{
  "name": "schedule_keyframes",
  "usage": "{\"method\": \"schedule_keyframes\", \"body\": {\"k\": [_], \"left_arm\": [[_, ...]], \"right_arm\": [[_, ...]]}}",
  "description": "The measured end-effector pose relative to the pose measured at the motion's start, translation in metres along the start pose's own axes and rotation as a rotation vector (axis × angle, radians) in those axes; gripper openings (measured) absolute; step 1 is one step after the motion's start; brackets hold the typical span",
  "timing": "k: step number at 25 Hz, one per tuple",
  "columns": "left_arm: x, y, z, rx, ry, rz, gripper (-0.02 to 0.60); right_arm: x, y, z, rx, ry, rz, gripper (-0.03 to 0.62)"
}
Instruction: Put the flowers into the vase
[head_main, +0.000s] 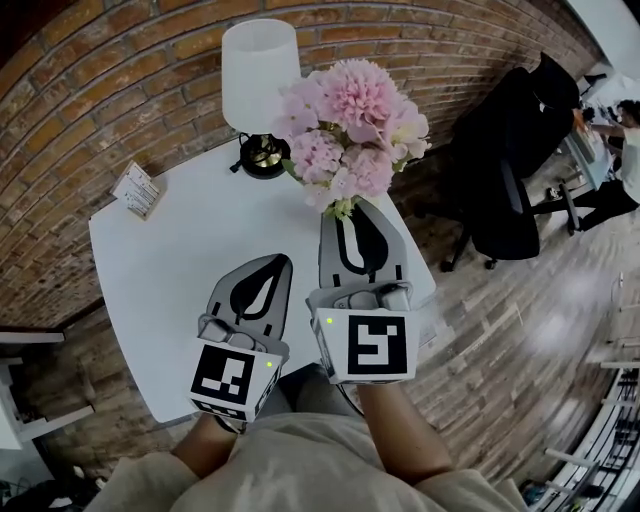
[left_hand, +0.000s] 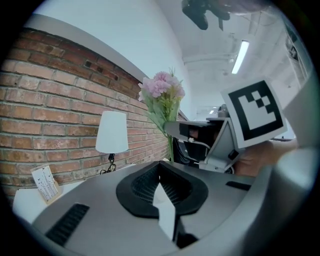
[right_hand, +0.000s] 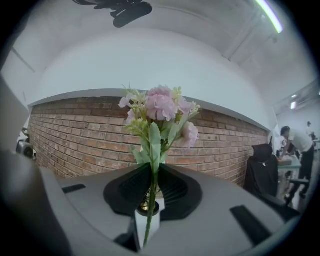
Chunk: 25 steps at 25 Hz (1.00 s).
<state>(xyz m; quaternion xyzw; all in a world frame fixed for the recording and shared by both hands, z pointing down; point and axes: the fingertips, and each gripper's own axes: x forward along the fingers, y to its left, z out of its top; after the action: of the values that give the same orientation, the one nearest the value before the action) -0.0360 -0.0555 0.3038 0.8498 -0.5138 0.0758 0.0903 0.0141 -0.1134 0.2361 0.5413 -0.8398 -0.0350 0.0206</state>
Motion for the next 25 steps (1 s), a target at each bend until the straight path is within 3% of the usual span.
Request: {"method": "schedule_keyframes", "body": {"k": [25], "left_arm": [[0.047,-0.033,0.011,0.017,-0.018,-0.123,0.008]], "right_arm": [[-0.003,-0.054,0.019,-0.018,-0.094,-0.061,0.051]]}}
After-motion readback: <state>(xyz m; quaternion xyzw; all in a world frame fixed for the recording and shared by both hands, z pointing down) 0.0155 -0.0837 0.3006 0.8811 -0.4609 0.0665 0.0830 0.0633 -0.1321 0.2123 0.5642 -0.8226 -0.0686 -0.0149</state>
